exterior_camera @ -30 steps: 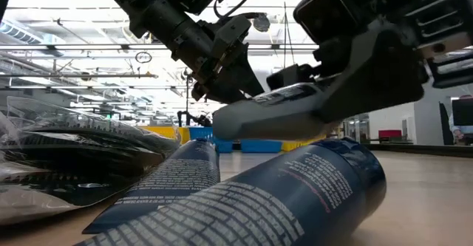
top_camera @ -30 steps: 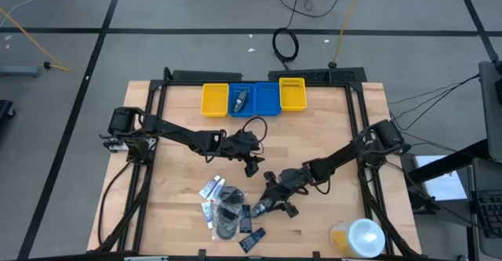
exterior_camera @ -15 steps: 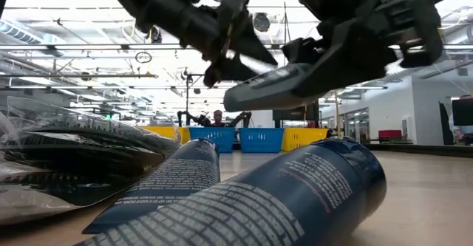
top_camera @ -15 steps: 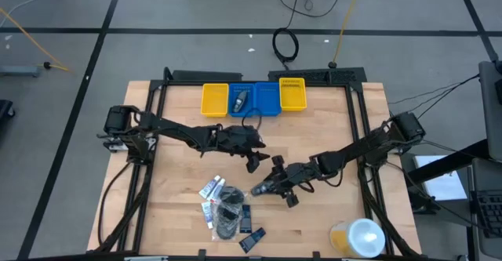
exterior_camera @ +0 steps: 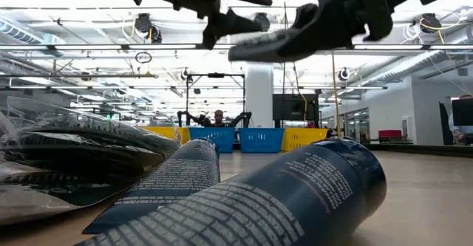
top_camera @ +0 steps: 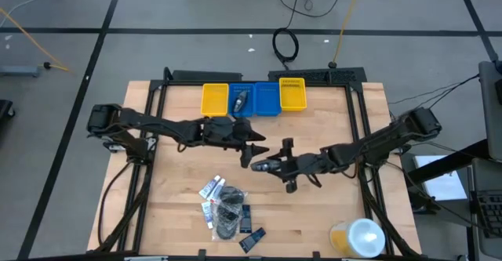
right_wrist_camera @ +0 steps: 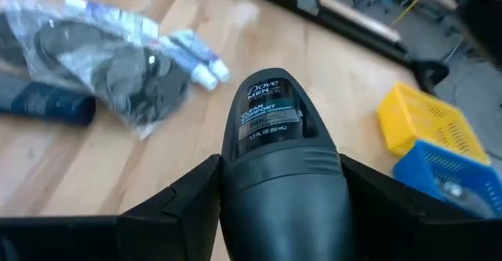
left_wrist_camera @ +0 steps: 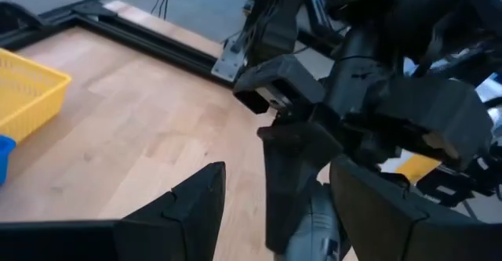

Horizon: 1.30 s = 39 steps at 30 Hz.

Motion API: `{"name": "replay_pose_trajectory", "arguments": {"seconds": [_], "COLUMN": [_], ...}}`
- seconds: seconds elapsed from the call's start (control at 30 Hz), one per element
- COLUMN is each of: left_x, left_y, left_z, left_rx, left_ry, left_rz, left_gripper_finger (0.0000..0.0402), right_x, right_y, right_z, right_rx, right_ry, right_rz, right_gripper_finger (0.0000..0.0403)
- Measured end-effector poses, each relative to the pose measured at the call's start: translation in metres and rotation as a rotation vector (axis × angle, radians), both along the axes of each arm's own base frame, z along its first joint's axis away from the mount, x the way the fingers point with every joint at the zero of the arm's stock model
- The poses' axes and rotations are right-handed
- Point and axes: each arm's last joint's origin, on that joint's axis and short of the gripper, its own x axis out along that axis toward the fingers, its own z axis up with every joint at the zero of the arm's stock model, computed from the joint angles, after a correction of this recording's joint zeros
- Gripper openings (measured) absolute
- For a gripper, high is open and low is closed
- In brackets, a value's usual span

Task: Pick & Place Travel size toiletries
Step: Put the black deodorant into the left blue bin

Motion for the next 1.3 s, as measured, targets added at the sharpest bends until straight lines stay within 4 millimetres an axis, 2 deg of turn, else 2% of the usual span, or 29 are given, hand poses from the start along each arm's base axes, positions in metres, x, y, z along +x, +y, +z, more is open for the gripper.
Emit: {"name": "replay_pose_trajectory", "arguments": {"seconds": [0.33, 0.5, 0.9, 1.3], "left_x": [-0.003, -0.002, 0.0, 0.0], "left_y": [0.0, 0.0, -0.002, -0.002], "left_z": [0.005, 0.01, 0.02, 0.02], "left_rx": [0.001, -0.008, -0.044, -0.05], "left_ry": [-0.015, -0.066, -0.171, -0.171], "left_rz": [0.008, 0.009, -0.065, -0.067], "left_gripper_finger": [0.023, 0.023, 0.023, 0.023], "right_x": [-0.019, -0.025, -0.028, -0.026], "right_y": [-0.009, -0.011, -0.015, -0.014], "right_z": [0.038, 0.048, 0.055, 0.064], "right_rx": [-0.086, -0.102, -0.194, -0.238], "right_ry": [-0.127, -0.162, -0.188, -0.263], "right_rz": [-0.087, -0.08, -0.152, -0.144], "right_gripper_finger": [0.0211, 0.0211, 0.0211, 0.0211]}}
